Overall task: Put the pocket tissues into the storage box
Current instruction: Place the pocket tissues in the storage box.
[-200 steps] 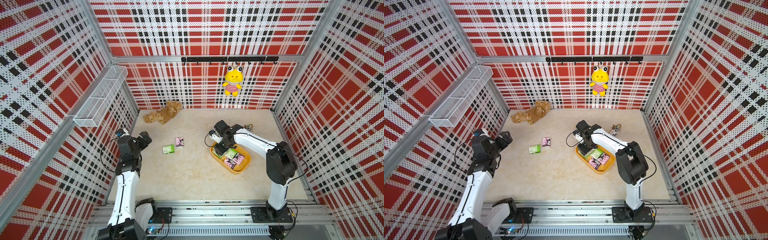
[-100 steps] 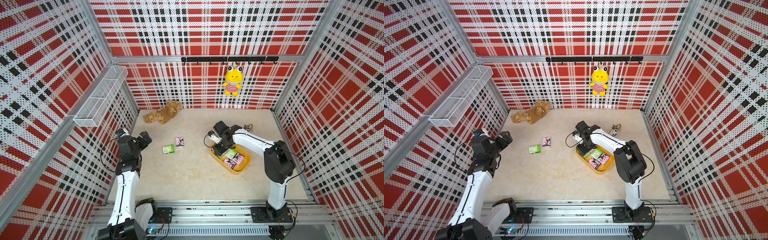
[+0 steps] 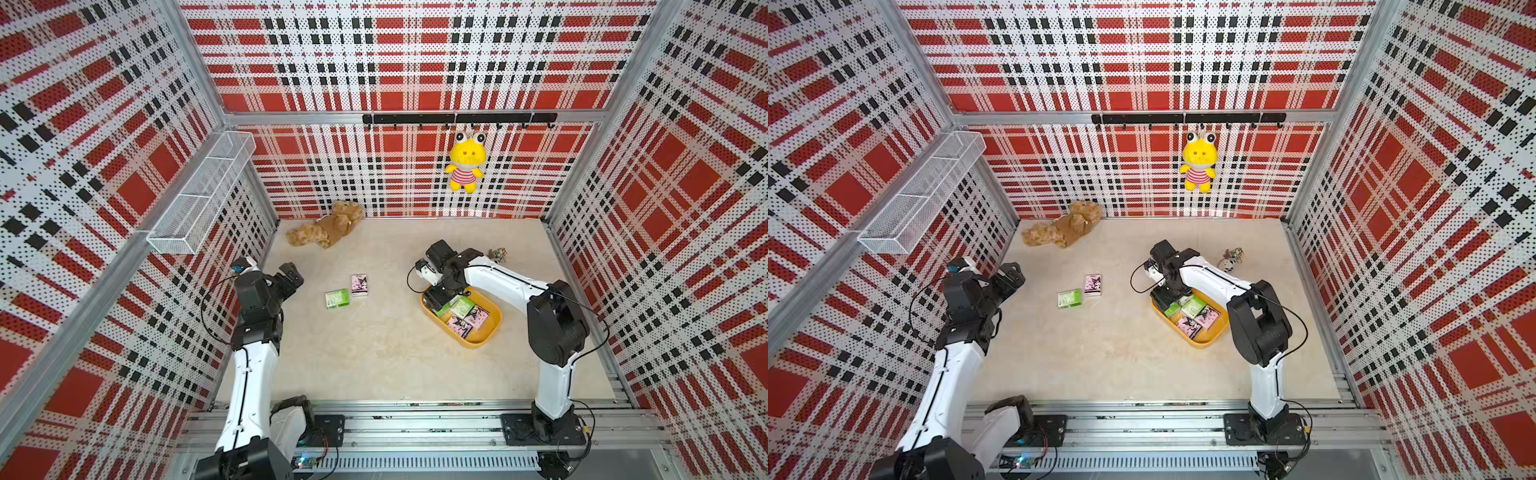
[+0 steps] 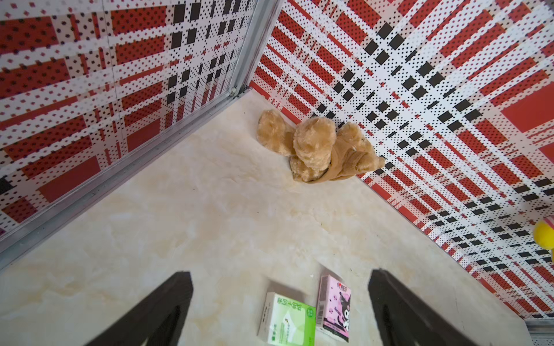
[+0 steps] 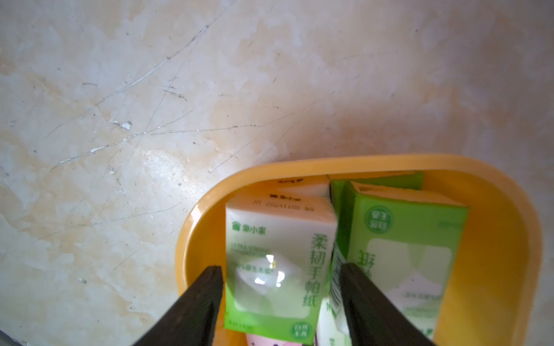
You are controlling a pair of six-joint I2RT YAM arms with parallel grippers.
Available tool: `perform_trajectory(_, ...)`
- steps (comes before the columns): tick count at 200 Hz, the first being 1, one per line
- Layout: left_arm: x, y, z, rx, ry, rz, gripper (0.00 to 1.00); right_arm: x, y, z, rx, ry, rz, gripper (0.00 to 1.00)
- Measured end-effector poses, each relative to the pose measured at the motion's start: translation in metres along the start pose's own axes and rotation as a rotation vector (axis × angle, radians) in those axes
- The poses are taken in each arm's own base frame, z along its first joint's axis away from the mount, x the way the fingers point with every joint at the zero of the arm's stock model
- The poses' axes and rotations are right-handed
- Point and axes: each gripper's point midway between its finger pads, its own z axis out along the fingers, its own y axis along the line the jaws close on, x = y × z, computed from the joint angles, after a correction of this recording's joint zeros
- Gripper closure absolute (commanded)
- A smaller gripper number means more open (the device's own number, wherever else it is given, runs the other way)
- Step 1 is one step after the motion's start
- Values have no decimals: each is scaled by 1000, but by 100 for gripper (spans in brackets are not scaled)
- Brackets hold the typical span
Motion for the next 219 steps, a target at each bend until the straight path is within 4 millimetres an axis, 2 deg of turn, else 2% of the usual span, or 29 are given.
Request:
perform_trajectory(28,0,0,0,-2,-1,0,1,-12,-1,-21,8,-56,6,27)
perform_trajectory(52,0,0,0,-2,-1,0,1,-18,2,-50,3,-126,31,26)
perform_trajectory(67,0,0,0,-2,-1,0,1,-14,5,-65,-20,-161,63,26)
perform_trajectory(84,0,0,0,-2,-1,0,1,0,6,-74,-71,-180,130,26)
perform_trajectory(111,0,0,0,-2,-2,-1,1,29,11,-70,-166,-171,241,24)
perform_trajectory(134,0,0,0,0,-2,-3,1,41,24,-62,-239,-152,289,23)
perform_trajectory(165,-1,0,0,2,-6,-4,1,44,35,-52,-307,-141,330,23)
perform_trajectory(188,-1,0,0,2,-7,-3,1,38,36,-43,-326,-144,343,23)
perform_trajectory(219,-1,0,0,2,-7,-3,1,41,36,-30,-329,-112,352,23)
